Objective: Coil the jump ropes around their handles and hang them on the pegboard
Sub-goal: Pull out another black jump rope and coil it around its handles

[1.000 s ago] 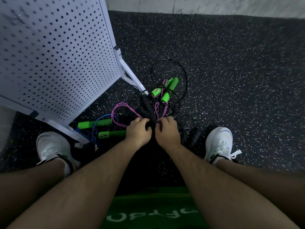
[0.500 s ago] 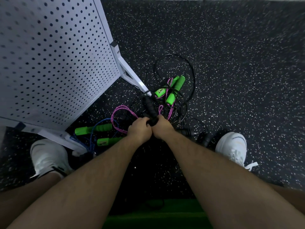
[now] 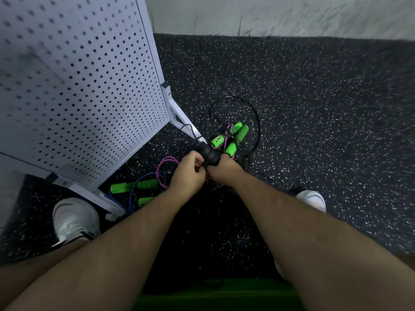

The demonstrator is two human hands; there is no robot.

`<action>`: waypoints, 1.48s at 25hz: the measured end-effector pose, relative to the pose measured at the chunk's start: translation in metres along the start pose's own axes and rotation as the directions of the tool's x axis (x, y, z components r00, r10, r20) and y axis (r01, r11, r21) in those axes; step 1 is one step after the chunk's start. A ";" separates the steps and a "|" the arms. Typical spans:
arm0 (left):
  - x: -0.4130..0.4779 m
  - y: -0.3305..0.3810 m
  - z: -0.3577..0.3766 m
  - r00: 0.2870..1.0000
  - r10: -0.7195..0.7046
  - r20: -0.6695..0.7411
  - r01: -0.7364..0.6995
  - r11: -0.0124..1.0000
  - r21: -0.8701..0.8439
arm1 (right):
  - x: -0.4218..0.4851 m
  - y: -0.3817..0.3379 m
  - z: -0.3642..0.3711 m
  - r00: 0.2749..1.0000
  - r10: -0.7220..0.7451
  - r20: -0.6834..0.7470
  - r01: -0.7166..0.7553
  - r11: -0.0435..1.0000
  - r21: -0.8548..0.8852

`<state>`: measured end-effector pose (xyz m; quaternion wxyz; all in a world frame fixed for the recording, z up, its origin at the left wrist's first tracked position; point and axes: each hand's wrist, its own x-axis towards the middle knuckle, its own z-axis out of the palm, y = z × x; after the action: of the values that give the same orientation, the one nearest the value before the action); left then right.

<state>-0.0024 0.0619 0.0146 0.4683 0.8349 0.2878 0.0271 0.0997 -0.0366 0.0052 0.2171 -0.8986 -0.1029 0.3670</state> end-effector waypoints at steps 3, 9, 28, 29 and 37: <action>-0.009 0.035 -0.022 0.953 0.251 -0.167 -0.214 0.954 0.209 | -0.034 -0.019 -0.055 0.992 -0.127 0.023 0.129 0.988 -0.090; -0.027 0.157 -0.103 0.753 0.635 -0.171 -0.438 0.679 0.589 | -0.144 -0.086 -0.193 0.946 -0.324 -0.026 0.302 0.906 -0.298; -0.094 0.262 -0.250 0.849 0.518 0.107 -0.525 0.802 0.285 | -0.266 -0.132 -0.257 0.758 -0.625 0.185 0.410 0.677 0.611; -0.097 0.266 -0.249 0.862 0.503 0.066 -0.503 0.827 0.252 | -0.265 -0.134 -0.255 0.786 -0.600 0.152 0.425 0.701 0.572; -0.102 0.289 -0.250 0.812 0.310 -0.494 -0.408 0.907 -0.101 | -0.262 -0.147 -0.244 0.848 -0.517 -0.115 0.381 0.443 0.812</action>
<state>-0.0347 0.0874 0.4076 0.4539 0.7906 0.2238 0.3447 0.0820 -0.0735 0.3906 0.6833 -0.6065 -0.1745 0.3671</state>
